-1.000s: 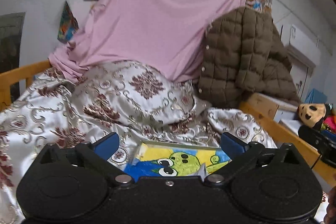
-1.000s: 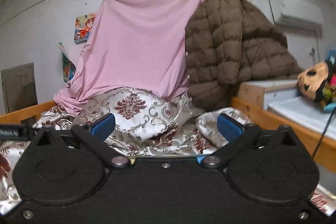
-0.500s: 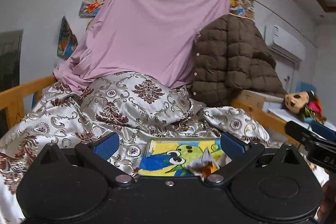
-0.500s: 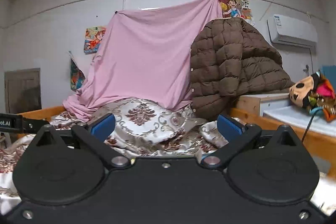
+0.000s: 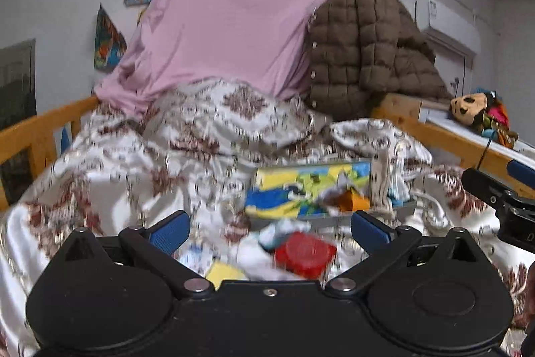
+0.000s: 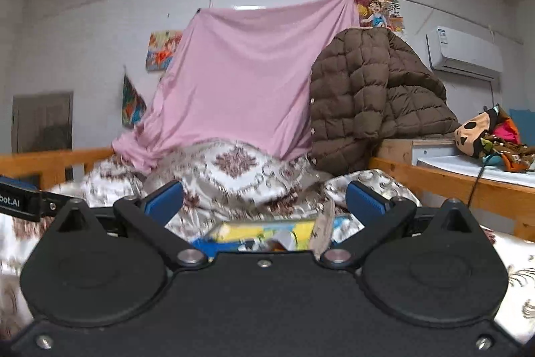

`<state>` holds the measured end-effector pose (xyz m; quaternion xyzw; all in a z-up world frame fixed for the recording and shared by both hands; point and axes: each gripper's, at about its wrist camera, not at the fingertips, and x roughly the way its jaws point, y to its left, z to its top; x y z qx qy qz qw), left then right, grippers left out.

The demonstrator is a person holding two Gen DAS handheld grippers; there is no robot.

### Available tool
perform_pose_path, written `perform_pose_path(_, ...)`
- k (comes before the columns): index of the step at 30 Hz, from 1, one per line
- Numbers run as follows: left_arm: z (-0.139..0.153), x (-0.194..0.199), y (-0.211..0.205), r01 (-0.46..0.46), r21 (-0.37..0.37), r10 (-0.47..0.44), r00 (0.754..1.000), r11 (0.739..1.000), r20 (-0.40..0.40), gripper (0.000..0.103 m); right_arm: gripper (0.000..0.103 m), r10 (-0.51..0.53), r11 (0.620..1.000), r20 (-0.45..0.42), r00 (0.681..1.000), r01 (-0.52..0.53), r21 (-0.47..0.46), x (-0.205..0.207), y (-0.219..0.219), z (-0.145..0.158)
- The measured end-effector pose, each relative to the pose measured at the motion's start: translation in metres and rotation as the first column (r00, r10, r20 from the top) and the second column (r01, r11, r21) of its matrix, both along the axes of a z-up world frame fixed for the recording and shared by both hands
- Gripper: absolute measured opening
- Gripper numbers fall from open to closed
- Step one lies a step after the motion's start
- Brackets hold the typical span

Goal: Organize soft objects
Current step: 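Move both tools back toward the pile of items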

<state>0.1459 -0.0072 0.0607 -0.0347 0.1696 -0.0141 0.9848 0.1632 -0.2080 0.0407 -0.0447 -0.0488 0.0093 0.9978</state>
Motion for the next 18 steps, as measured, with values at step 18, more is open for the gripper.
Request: perform_pose_path(18, -0.054, -0.022, 0.020, 0.033, 0.022, -0.025, 0.953, 0.999, -0.302, 0.102, 0.102, -0.064, 0.998, -0.293, 0.954, 0.054, -0.042, 0.001, 0.024, -0.022)
